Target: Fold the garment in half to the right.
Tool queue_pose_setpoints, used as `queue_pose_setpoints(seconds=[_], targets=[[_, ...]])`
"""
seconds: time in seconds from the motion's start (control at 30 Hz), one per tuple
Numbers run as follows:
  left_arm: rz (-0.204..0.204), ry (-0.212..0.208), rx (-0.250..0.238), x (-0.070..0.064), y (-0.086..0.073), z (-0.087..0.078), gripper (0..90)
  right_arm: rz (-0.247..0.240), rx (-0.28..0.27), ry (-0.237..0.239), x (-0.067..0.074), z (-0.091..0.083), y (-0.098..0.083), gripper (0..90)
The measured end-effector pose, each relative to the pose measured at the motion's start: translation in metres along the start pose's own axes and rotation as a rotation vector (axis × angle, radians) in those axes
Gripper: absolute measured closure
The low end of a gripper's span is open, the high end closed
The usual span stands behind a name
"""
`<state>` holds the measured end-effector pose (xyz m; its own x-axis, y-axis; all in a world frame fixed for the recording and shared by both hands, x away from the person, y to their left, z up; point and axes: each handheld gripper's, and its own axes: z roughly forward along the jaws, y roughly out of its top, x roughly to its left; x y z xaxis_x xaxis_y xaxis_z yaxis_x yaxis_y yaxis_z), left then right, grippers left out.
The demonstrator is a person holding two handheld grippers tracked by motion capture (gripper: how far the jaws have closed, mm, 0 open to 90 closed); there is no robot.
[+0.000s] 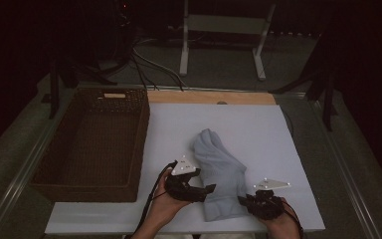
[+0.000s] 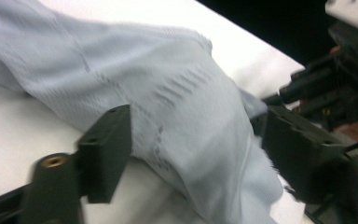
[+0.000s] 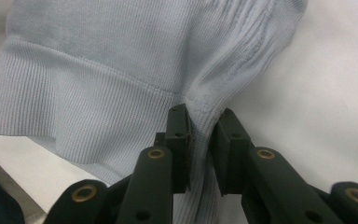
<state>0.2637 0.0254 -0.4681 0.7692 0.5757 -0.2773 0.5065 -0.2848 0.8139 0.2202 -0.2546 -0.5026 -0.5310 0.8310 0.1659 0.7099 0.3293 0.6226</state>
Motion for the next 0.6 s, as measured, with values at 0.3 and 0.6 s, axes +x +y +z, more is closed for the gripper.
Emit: queue_pose_setpoints(seconds=[0.3, 0.6], targets=[[-0.012, 0.001, -0.054, 0.014, 0.015, -0.001, 4.0, 0.002, 0.0, 0.001, 0.0, 0.001, -0.001, 78.1], [0.021, 0.022, -0.074, 0.024, 0.026, -0.001, 4.0, -0.002, 0.0, 0.0, 0.0, 0.001, -0.001, 78.1]])
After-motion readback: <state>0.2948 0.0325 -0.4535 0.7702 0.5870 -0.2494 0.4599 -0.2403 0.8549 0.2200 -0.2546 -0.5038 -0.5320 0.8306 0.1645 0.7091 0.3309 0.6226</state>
